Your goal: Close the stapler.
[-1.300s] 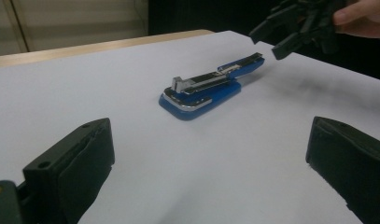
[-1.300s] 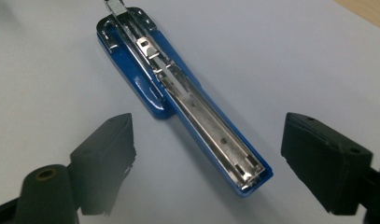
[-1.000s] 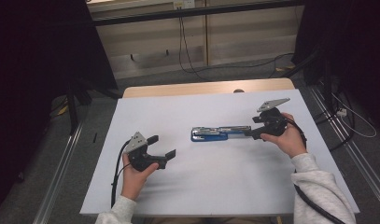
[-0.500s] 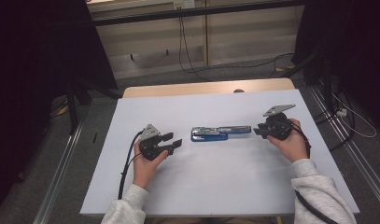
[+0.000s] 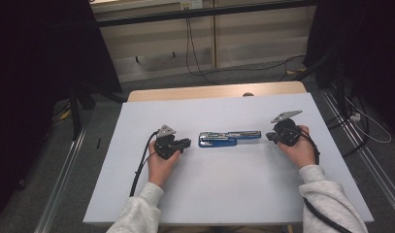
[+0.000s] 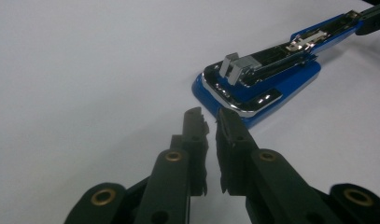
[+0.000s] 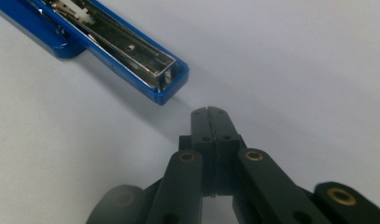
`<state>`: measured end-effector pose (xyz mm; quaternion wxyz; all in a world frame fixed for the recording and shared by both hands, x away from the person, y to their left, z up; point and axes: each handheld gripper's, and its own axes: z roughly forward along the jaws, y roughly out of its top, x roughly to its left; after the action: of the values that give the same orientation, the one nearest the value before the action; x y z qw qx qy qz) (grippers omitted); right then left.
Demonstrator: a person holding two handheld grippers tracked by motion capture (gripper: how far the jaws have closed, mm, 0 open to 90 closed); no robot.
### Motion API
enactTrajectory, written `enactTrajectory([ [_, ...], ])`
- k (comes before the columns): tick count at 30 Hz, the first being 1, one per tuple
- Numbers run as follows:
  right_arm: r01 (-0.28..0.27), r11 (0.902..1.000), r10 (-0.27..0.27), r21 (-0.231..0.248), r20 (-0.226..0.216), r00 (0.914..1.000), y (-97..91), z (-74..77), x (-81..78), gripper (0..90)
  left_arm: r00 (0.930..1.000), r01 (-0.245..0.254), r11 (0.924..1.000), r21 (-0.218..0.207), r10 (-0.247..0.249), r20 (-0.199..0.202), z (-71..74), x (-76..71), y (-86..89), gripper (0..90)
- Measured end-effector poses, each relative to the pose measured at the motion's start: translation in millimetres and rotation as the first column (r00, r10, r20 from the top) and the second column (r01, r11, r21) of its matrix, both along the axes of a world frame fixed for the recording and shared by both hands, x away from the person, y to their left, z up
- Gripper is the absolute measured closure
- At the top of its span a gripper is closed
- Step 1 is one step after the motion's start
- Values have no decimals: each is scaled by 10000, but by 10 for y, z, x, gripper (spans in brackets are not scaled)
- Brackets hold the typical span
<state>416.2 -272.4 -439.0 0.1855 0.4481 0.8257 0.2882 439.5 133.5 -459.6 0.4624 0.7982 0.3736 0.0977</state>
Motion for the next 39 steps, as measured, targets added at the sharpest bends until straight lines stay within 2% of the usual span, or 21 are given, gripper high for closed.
enactTrajectory([
  [4, -157, 9998, 157, -98, -24, 9999, 51, -28, 16, 900, 9999, 113, 9998, 186, -111, -87, -15, 34, -66, 862],
  [8, -173, 9998, 173, 33, -117, 9998, 68, -48, 26, 900, 9999, 108, 9988, 469, -102, -126, -25, 51, -128, 863],
  [12, -214, 9998, 214, 26, -137, 9997, 76, -69, 28, 900, 9999, 13, 9993, 379, -8, -112, -22, 77, -144, 863],
  [18, -207, 9998, 208, 81, -124, 9997, 86, -67, 25, 900, 9993, 360, 9979, 530, -353, -137, -25, 131, -241, 873],
  [24, -322, 9995, 322, 3, -202, 9993, 99, -80, 28, 900, 9974, 706, 9955, 634, -696, -183, -30, 116, -311, 883],
  [29, -272, 9996, 273, 71, -129, 9995, 97, -67, 28, 900, 9972, 736, 9956, 587, -725, -206, -27, 116, -308, 889],
  [30, -289, 9996, 289, 59, -118, 9995, 98, -66, 29, 900, 9970, 744, 9962, 454, -734, -232, -24, 115, -307, 887],
  [39, -320, 9994, 322, 91, -128, 9994, 107, -67, 39, 900, 9955, 924, 9936, 650, -910, -245, -31, 105, -308, 891],
])
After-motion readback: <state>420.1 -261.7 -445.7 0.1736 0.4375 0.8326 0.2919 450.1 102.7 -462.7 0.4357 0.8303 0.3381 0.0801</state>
